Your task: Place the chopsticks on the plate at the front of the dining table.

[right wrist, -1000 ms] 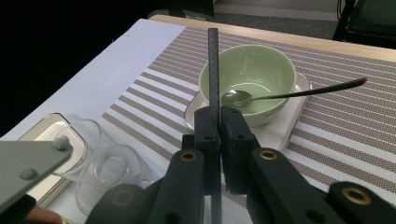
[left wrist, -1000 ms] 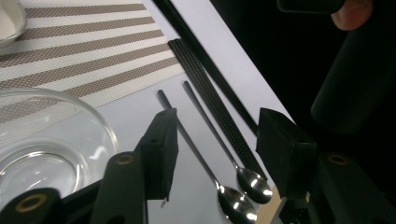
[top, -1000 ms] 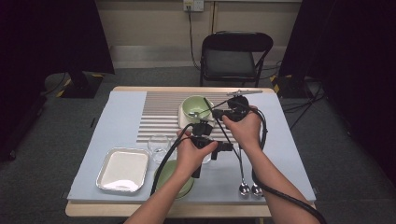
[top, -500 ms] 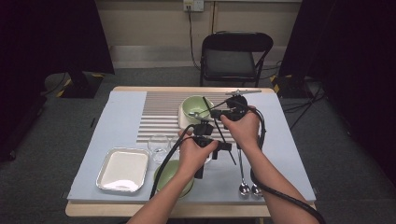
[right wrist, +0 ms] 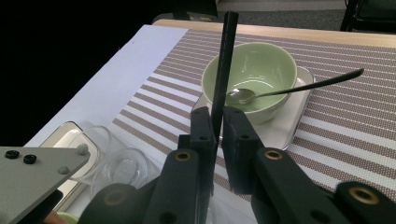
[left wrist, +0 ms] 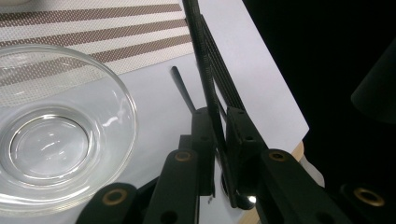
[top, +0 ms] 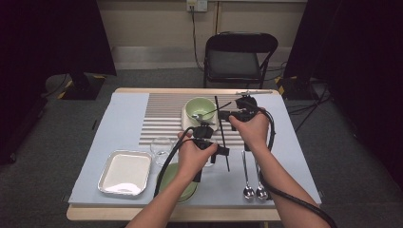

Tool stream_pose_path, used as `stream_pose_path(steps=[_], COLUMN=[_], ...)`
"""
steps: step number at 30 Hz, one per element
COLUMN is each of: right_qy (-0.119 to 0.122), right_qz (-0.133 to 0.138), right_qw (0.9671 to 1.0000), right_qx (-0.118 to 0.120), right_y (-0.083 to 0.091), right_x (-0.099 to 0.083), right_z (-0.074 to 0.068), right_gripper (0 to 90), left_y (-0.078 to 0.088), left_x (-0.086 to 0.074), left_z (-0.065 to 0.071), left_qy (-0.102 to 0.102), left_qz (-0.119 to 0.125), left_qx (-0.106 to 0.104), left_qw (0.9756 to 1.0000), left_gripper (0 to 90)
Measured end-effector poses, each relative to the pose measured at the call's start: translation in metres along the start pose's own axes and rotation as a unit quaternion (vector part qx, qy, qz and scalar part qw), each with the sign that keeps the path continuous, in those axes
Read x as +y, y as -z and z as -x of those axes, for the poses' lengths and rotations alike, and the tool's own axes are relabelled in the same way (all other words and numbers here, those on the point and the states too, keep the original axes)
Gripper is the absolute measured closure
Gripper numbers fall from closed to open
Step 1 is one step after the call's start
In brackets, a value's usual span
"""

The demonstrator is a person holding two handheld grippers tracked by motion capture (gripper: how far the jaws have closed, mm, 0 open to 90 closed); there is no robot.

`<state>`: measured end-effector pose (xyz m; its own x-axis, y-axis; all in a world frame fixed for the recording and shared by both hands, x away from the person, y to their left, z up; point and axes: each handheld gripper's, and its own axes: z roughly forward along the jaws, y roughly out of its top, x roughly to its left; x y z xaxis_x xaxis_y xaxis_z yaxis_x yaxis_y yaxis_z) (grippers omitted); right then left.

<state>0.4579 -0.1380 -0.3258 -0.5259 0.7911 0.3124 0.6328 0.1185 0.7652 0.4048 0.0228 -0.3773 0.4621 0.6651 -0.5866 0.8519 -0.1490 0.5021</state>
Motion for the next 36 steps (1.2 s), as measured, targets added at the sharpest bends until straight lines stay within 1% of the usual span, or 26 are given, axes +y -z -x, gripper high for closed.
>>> stream_pose_path(steps=[3, 6, 7, 9, 11, 13, 15, 16, 17, 18, 22, 23, 25, 26, 27, 28, 32, 34, 36], right_qy=[0.001, -0.001, -0.001, 0.0, -0.003, -0.001, -0.001, 0.0, -0.001, 0.002, 0.005, 0.01, 0.01, 0.013, 0.013, 0.013, 0.016, 0.019, 0.02], right_qz=[0.002, 0.002, 0.003, 0.005, 0.005, 0.004, 0.004, 0.005, 0.004, 0.006, 0.003, 0.002, 0.002, 0.003, 0.003, 0.003, 0.006, 0.008, 0.008], right_qw=[1.0, 1.0, 0.9999, 1.0, 1.0, 1.0, 1.0, 1.0, 1.0, 0.9999, 0.9999, 0.9999, 0.9999, 0.9998, 0.9999, 0.9999, 0.9998, 0.9997, 0.9997], right_qx=[-0.005, -0.005, -0.01, -0.008, -0.007, -0.007, -0.006, -0.007, -0.007, -0.008, -0.01, -0.009, -0.009, -0.012, -0.011, -0.011, -0.013, -0.013, -0.012], right_y=[0.001, 0.001, 0.003, 0.003, 0.004, 0.004, 0.004, 0.005, 0.005, 0.005, 0.006, 0.005, 0.005, 0.004, 0.004, 0.004, 0.003, 0.002, 0.002], right_x=[-0.001, -0.001, -0.001, -0.001, -0.001, -0.002, -0.002, -0.002, -0.002, -0.002, -0.003, -0.003, -0.003, -0.004, -0.005, -0.005, -0.007, -0.007, -0.007], right_z=[0.003, 0.005, 0.007, 0.008, 0.01, 0.011, 0.012, 0.012, 0.013, 0.014, 0.016, 0.016, 0.015, 0.015, 0.016, 0.016, 0.017, 0.017, 0.017], right_gripper=[82.2, 81.8, 81.3, 81.0, 80.0, 79.2, 78.9, 78.4, 77.8, 76.0, 74.2, 73.4, 73.2, 72.7, 72.4, 72.4, 70.5, 68.1, 68.0], left_y=[0.001, 0.002, 0.004, 0.005, 0.006, 0.006, 0.008, 0.008, 0.009, 0.01, 0.012, 0.012, 0.013, 0.013, 0.014, 0.014, 0.017, 0.018, 0.018], left_x=[0.0, 0.0, 0.0, 0.001, 0.001, 0.001, 0.002, 0.002, 0.002, 0.002, 0.003, 0.003, 0.003, 0.003, 0.004, 0.004, 0.005, 0.005, 0.005], left_z=[0.0, -0.002, -0.002, -0.003, -0.003, -0.005, -0.006, -0.006, -0.007, -0.007, -0.008, -0.008, -0.008, -0.007, -0.008, -0.008, -0.009, -0.009, -0.009], left_qy=[-0.001, 0.0, 0.001, -0.002, 0.0, 0.002, 0.0, 0.006, 0.0, 0.0, -0.002, -0.002, -0.002, 0.002, -0.002, 0.0, -0.006, -0.006, -0.006], left_qz=[-0.003, -0.004, -0.005, -0.008, -0.007, -0.009, -0.013, -0.009, -0.013, -0.011, -0.011, -0.013, -0.014, -0.01, -0.015, -0.011, -0.015, -0.014, -0.016], left_qx=[0.006, 0.008, 0.011, 0.012, 0.014, 0.016, 0.016, 0.017, 0.019, 0.02, 0.023, 0.021, 0.019, 0.022, 0.021, 0.023, 0.026, 0.029, 0.031], left_qw=[1.0, 1.0, 0.9999, 0.9999, 0.9999, 0.9998, 0.9998, 0.9998, 0.9997, 0.9997, 0.9997, 0.9997, 0.9997, 0.9997, 0.9997, 0.9997, 0.9995, 0.9995, 0.9994], left_gripper=[83.0, 83.5, 84.1, 84.2, 84.8, 85.2, 85.4, 85.6, 85.9, 86.4, 86.6, 86.7, 86.8, 86.8, 86.8, 86.8, 86.8, 86.8, 86.8])
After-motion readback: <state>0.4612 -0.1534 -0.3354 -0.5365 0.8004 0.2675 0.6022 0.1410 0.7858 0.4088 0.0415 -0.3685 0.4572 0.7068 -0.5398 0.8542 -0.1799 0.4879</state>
